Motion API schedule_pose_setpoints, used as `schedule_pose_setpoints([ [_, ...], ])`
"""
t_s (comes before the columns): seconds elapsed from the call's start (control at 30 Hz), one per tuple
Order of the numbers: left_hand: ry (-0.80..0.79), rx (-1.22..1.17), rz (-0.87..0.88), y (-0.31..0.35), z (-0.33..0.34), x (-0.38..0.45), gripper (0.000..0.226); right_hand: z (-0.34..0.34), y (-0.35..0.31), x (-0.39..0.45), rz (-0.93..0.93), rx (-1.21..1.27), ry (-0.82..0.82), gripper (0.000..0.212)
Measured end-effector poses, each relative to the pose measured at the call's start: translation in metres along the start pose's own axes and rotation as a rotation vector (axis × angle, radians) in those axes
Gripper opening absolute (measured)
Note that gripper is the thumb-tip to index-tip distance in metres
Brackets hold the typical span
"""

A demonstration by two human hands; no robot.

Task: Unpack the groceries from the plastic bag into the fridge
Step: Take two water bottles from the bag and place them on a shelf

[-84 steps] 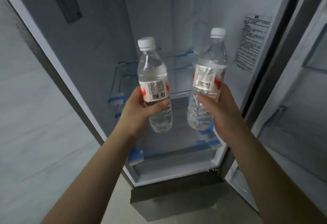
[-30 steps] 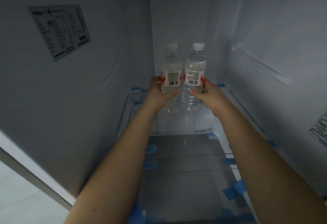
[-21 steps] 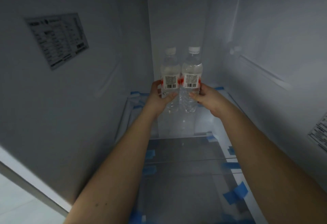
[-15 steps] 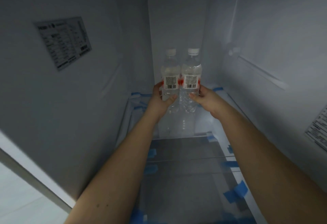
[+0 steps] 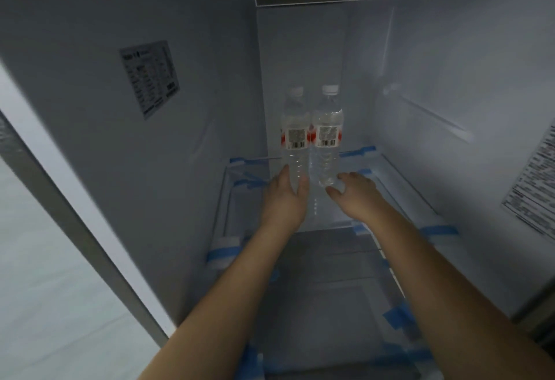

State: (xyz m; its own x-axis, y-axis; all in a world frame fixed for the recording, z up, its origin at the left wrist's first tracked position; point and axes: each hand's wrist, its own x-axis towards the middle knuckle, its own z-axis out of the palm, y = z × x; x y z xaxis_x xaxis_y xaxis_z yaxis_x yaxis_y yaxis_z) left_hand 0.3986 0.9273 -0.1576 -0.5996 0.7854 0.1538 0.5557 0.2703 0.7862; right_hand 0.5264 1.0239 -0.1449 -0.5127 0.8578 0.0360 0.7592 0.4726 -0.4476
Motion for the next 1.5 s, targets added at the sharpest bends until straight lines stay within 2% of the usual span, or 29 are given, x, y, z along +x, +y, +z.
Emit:
schedule_pose_setpoints([
  [0.07, -0.072, 0.261, 0.053, -0.001, -0.006, -0.020, 0.065, -0.003, -0.001, -0.020, -0.029, -0.094, 0.035, 0.055],
  [0.17, -0.167, 0.498, 0.132, -0.002, -0.013, -0.046, 0.063, 0.001, -0.002, -0.052, -0.029, -0.276, 0.099, 0.056],
  [0.5, -0.189, 0.762, 0.327, -0.009, -0.024, -0.086, 0.059, 0.008, 0.020, -0.131, -0.016, -0.432, 0.112, 0.056],
  [0.6, -0.230, 0.807, 0.351, -0.003, -0.023, -0.104, 0.060, 0.009, 0.025, -0.155, -0.029, -0.439, 0.166, 0.065],
  [0.7, -0.190, 0.832, 0.406, 0.005, -0.027, -0.123, 0.064, 0.008, 0.030, -0.177, -0.030, -0.424, 0.150, 0.063],
  [0.8, -0.161, 0.810, 0.478, 0.011, -0.024, -0.150, 0.065, 0.005, 0.037, -0.200, -0.053, -0.415, 0.168, 0.073],
  [0.9, -0.117, 0.777, 0.569, 0.017, -0.017, -0.184, 0.062, -0.005, 0.051, -0.226, -0.077, -0.404, 0.194, 0.069],
  [0.97, -0.098, 0.782, 0.560, 0.023, -0.014, -0.199, 0.062, -0.015, 0.062, -0.243, -0.080, -0.393, 0.219, 0.065],
  [1.27, -0.184, 0.895, 0.641, 0.048, -0.011, -0.266, 0.065, -0.020, 0.100, -0.314, -0.125, -0.355, 0.244, 0.052],
  [1.5, -0.285, 0.884, 0.711, 0.055, -0.002, -0.284, 0.073, -0.013, 0.099, -0.367, -0.102, -0.371, 0.263, 0.063],
])
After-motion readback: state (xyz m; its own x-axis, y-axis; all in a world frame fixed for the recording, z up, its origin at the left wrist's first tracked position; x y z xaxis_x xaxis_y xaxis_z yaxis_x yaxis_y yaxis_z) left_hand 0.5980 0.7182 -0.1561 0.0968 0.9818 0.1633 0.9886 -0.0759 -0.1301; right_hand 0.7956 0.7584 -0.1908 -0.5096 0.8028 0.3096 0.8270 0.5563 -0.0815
